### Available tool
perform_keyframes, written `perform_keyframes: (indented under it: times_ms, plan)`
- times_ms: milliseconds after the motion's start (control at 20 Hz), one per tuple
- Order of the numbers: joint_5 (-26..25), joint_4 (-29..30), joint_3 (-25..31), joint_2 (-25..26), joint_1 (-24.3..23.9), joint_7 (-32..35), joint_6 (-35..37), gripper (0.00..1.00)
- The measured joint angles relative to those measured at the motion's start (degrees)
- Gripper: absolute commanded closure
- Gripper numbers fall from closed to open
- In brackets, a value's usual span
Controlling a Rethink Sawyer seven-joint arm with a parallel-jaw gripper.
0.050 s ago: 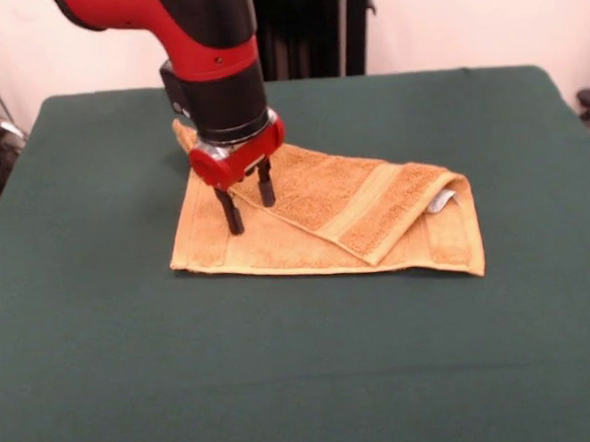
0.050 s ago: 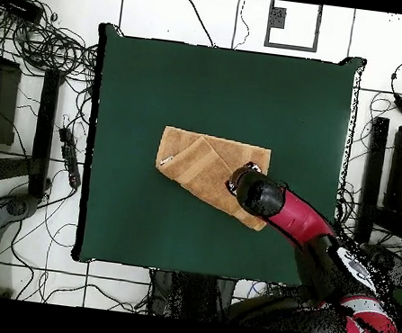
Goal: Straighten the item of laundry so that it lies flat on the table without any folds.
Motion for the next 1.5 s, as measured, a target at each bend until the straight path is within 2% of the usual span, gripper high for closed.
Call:
perform_keyframes:
  times_ms: [650, 1200, 1500]
  plan:
    - [1.22, -1.51, -3.05, -0.34, 3.7, 0.18, 2.14, 0.0]
    - [2.01, -1.04, -3.44, -2.38, 6.94, 1.02, 2.14, 0.0]
    - [2.17, -1.05, -3.74, -1.57, 7.07, 1.02, 2.14, 0.0]
